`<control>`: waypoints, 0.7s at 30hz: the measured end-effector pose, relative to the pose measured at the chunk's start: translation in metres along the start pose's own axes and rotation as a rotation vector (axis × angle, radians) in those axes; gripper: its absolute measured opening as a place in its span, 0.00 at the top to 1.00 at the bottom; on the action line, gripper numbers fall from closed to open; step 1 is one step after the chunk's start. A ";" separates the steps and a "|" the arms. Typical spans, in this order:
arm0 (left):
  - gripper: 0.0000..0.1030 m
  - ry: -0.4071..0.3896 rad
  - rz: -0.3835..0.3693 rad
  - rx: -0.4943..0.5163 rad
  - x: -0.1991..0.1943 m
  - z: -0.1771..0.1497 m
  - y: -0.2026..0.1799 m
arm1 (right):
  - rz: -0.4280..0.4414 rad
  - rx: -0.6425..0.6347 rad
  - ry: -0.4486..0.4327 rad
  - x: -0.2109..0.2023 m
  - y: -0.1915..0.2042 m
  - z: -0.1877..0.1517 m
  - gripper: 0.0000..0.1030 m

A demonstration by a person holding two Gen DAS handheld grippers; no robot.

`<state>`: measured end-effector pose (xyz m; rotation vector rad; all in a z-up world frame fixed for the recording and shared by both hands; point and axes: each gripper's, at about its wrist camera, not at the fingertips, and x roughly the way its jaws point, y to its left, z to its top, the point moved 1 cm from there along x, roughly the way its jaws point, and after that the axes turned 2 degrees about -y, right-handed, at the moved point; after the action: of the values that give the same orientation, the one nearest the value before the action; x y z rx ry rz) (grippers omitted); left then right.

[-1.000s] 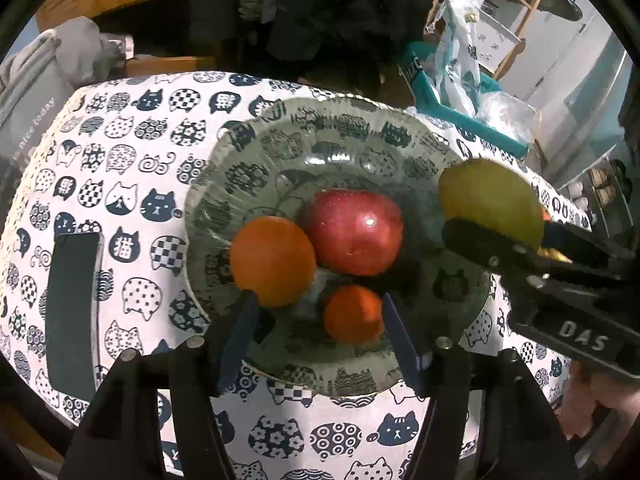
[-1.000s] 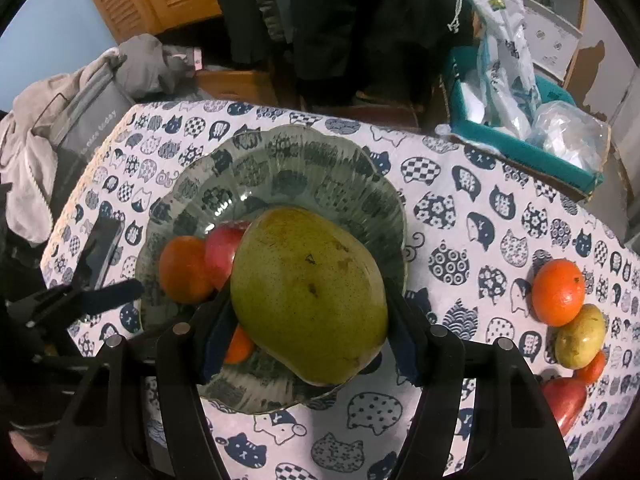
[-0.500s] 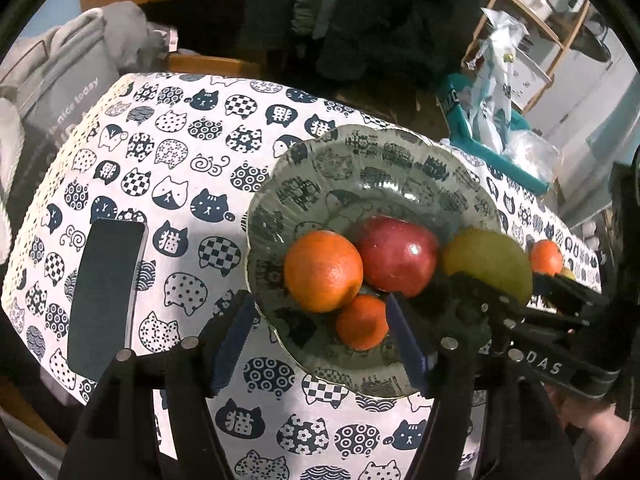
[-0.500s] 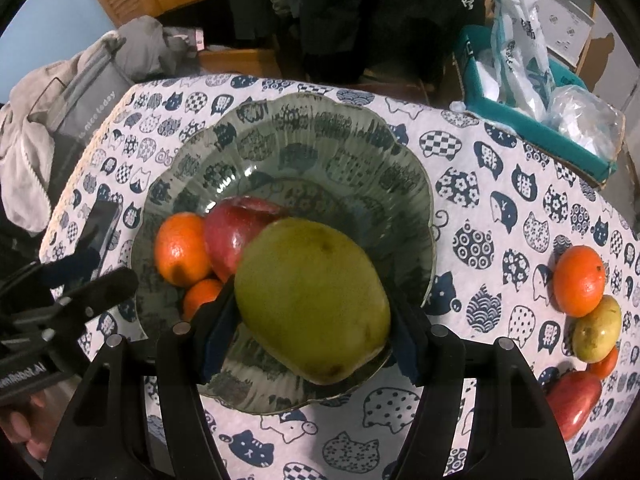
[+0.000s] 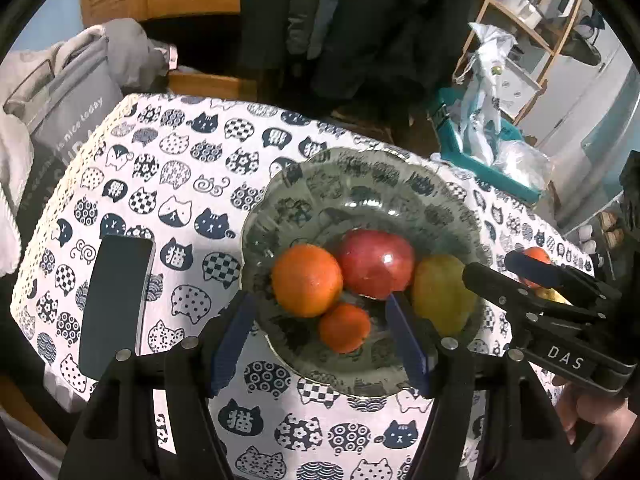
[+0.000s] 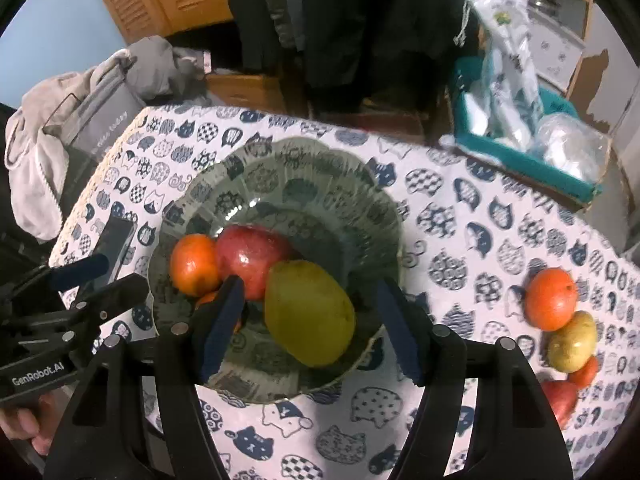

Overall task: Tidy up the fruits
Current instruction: 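Lower both fruits into the bowl and open both grippers, then move both grippers back toward the remaining fruit on the cloth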

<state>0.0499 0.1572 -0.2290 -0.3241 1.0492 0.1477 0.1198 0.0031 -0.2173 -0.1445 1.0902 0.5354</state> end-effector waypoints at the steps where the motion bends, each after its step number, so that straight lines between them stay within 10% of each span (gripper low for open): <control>1: 0.33 -0.006 -0.002 0.002 -0.002 0.001 -0.002 | -0.013 -0.007 -0.012 -0.006 0.000 0.000 0.32; 21: 0.24 -0.160 -0.047 0.119 -0.073 0.006 -0.058 | -0.133 -0.027 -0.212 -0.112 -0.031 -0.006 0.32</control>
<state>0.0346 0.1072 -0.1514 -0.2250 0.8875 0.0676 0.0907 -0.0642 -0.1266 -0.1782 0.8603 0.4348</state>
